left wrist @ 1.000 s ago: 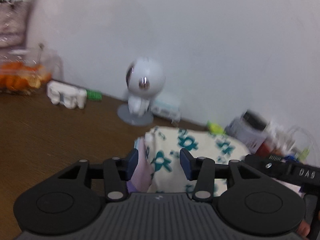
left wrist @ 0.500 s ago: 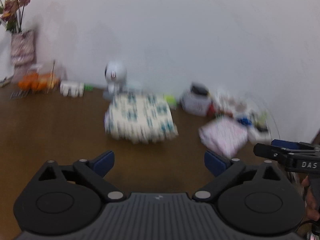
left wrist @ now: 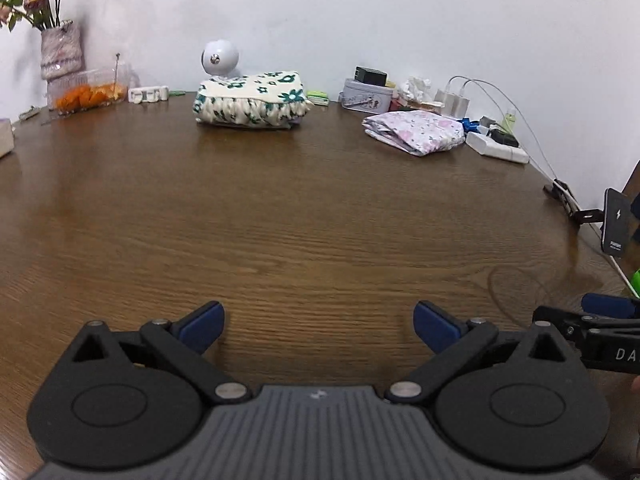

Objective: Fold clothes

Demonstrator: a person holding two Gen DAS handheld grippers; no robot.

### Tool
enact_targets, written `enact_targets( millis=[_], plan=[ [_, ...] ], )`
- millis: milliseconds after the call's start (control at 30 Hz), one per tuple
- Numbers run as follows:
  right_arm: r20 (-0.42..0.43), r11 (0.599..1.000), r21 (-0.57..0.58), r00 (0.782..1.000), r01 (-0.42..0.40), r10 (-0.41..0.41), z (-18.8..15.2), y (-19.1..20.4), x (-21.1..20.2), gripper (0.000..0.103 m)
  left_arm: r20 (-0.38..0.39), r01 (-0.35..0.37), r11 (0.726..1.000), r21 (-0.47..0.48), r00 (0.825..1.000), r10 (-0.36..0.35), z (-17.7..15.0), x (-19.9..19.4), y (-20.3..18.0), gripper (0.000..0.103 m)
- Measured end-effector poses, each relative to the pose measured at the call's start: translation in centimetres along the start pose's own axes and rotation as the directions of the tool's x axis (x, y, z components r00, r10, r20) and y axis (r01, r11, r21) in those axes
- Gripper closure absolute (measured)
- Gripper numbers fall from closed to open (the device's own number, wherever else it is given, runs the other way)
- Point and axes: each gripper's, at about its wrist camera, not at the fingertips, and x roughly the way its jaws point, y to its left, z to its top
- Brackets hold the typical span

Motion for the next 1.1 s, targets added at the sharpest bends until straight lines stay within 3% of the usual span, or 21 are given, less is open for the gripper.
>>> enact_targets(
  millis=[133, 267, 367, 600, 1100],
  plan=[
    [0.015, 0.999, 0.003, 0.999, 0.033, -0.033, -0.7, -0.5, 0.1, 0.014, -0.001, -0.001, 1.000, -0.003, 1.000, 0.001, -0.2, 0.6, -0.5, 0.000],
    [0.017, 0.999, 0.039, 1.000, 0.018, -0.018, -0.7, -0.9, 0.4, 0.011, -0.015, -0.047, 0.996, 0.076, 0.999, 0.048, -0.3, 1.2, -2.3, 0.000],
    [0.014, 0.998, 0.044, 0.999, 0.040, -0.041, -0.8, -0.8, 0.9, 0.000, -0.015, -0.083, 0.991, 0.109, 0.996, 0.085, -0.3, 1.8, -3.5, 0.000],
    [-0.006, 0.997, -0.009, 0.997, 0.075, -0.075, -0.9, 0.3, 1.4, 0.000, -0.015, -0.069, 0.987, 0.145, 0.997, 0.072, -0.5, 2.2, -4.9, 0.000],
    [-0.004, 0.998, -0.023, 0.998, 0.058, -0.058, -1.0, 0.5, 1.1, 0.000, -0.014, -0.064, 0.988, 0.141, 0.998, 0.067, -0.6, 2.2, -5.0, 0.000]
  ],
)
